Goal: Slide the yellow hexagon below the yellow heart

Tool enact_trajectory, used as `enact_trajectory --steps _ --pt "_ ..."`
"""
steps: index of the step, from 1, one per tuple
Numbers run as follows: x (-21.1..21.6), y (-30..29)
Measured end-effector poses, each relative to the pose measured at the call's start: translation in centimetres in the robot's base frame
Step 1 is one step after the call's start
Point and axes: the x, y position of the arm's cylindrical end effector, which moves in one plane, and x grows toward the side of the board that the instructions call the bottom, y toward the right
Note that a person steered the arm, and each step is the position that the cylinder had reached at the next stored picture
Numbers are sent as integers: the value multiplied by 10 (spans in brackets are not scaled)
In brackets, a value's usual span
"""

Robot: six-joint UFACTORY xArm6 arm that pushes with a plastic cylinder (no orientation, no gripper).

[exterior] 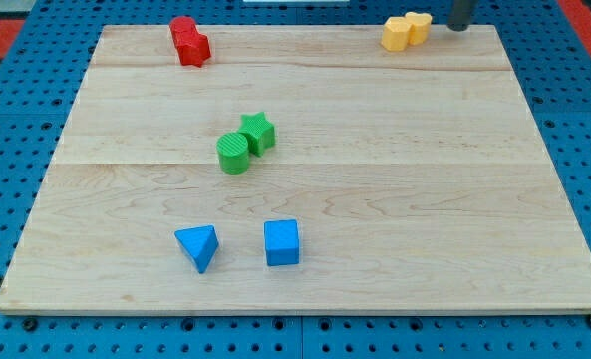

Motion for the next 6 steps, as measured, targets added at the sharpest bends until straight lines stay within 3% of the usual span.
enact_trajectory --steps 1,2,4,5,6 --pt "0 -63" --pt "4 -82" --pt "11 -81" --pt "35 -57" --pt "59 -86"
